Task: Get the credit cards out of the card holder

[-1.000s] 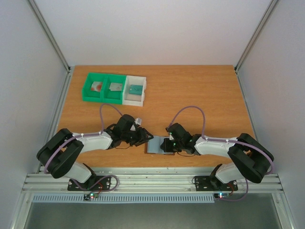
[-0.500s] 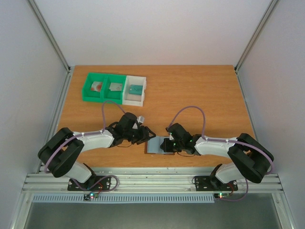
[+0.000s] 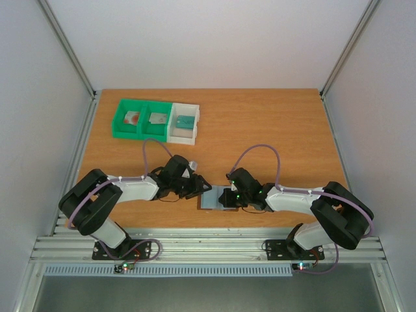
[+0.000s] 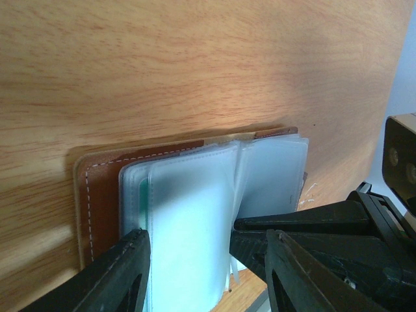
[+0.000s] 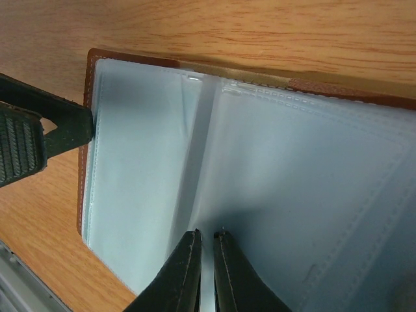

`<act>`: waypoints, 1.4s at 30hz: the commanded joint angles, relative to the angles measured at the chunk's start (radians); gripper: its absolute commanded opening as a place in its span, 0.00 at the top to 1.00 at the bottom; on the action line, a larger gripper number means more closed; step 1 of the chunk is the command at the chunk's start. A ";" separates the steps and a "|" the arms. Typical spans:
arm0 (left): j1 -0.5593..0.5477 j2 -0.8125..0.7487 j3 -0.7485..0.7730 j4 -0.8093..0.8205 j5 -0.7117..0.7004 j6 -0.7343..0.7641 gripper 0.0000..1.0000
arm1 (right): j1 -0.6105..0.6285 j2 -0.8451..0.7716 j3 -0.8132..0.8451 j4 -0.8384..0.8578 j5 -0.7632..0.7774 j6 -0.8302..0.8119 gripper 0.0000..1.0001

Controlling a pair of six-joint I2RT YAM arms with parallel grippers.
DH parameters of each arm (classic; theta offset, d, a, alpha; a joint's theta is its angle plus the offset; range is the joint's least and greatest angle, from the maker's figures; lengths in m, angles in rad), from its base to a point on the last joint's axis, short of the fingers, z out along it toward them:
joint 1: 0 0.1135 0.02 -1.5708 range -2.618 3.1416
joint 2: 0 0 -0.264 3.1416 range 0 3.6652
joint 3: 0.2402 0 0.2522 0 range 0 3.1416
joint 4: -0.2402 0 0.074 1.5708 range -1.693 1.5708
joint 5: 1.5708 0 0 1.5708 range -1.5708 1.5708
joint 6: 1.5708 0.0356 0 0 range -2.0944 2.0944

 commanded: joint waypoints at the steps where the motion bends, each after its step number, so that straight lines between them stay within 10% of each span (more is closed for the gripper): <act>1: -0.007 0.024 0.021 0.015 -0.018 0.024 0.50 | 0.001 0.005 -0.026 -0.046 0.048 0.003 0.92; 42: -0.044 0.067 -0.001 0.297 0.091 -0.142 0.60 | 0.001 -0.139 -0.035 -0.097 0.074 0.002 0.79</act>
